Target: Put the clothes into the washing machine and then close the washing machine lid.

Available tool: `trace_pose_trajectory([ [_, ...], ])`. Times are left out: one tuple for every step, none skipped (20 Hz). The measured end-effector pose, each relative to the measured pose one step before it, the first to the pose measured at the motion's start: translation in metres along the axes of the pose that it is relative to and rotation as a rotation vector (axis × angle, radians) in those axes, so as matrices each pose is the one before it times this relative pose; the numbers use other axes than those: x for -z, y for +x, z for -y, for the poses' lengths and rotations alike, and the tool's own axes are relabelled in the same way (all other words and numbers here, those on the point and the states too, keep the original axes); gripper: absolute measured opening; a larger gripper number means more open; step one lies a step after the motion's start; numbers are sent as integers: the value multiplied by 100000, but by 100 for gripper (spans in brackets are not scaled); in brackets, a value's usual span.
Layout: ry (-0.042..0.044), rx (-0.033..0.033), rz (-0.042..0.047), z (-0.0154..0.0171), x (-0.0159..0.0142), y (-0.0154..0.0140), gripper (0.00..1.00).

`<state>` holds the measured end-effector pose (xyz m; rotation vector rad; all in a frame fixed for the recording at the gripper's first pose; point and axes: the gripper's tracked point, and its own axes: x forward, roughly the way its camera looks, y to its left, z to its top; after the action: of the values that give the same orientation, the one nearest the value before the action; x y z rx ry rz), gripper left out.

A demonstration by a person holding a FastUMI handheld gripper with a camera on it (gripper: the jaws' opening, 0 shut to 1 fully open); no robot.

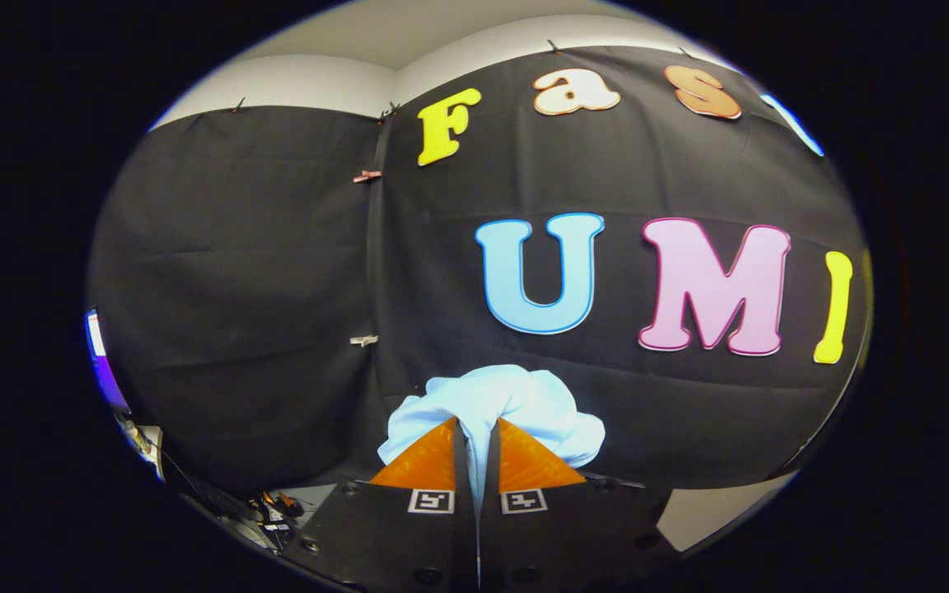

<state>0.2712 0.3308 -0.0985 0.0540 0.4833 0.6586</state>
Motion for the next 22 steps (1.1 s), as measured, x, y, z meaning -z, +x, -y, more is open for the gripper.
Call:
trace_pose_trajectory([
  [-846,-2242,-618,-375,786,790,6],
  [-721,-2297,-593,-321,853,663,6],
  [-958,-2190,-1150,-171,944,699,6],
  [-1166,-2032,-1335,15,1090,858,6],
  [-1479,-1642,-1063,-34,1138,597,6],
  [-1745,-1656,-1102,-25,1240,465,6],
  [-2015,-1268,-1112,-8,1095,569,6],
  [-2351,-1112,-980,143,1091,644,6],
  [-2353,-1198,-1363,90,1082,615,6],
  [-1884,-1588,-2085,-203,1433,590,6],
  [-1161,-1388,-2316,-100,1507,469,6],
  [-605,-1414,-2350,-122,1327,458,6],
  [-29,-1199,-1855,-100,1096,460,6],
  [226,-869,-1351,-27,926,584,7],
  [402,-538,-961,17,828,509,6],
  [428,-404,-1352,67,856,455,6],
  [-324,62,-2580,191,1012,361,6],
  [-685,258,-2738,169,911,230,6],
  [-349,273,-2046,227,609,184,6],
  [215,110,-1588,99,591,292,6],
  [304,-215,-1881,66,616,231,6],
  [236,-391,-2271,15,734,288,6],
])
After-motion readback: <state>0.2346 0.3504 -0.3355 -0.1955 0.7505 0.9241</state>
